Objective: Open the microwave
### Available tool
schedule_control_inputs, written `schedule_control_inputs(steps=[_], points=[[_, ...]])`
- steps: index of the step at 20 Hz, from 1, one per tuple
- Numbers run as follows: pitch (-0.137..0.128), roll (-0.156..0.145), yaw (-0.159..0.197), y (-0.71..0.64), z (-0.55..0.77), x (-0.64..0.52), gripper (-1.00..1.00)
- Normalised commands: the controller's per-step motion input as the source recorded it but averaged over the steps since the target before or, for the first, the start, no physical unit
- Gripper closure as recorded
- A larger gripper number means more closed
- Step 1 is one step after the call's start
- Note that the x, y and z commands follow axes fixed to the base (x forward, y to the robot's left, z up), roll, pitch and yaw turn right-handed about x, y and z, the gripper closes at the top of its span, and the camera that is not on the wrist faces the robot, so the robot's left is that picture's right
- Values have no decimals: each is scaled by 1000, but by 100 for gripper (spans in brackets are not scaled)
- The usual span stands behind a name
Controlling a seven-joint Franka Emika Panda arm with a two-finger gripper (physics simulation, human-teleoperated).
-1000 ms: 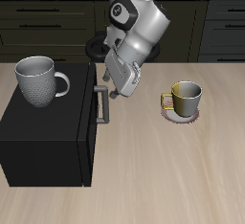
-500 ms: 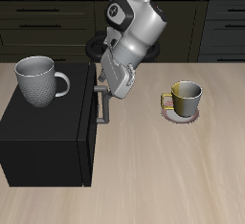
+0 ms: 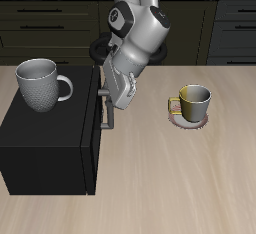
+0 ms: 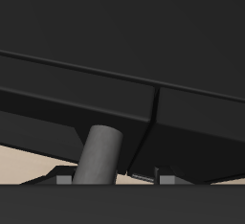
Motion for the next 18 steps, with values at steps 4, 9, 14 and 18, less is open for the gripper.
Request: schedule_control_inputs(steps=[4,9,14,18], points=[[-1,8,4,-51,35,-98,100],[-18,-28,51,61,108,-198,100],[20,-36,121,308,3,-78,100],[25,30,25,338,-95,30,100]])
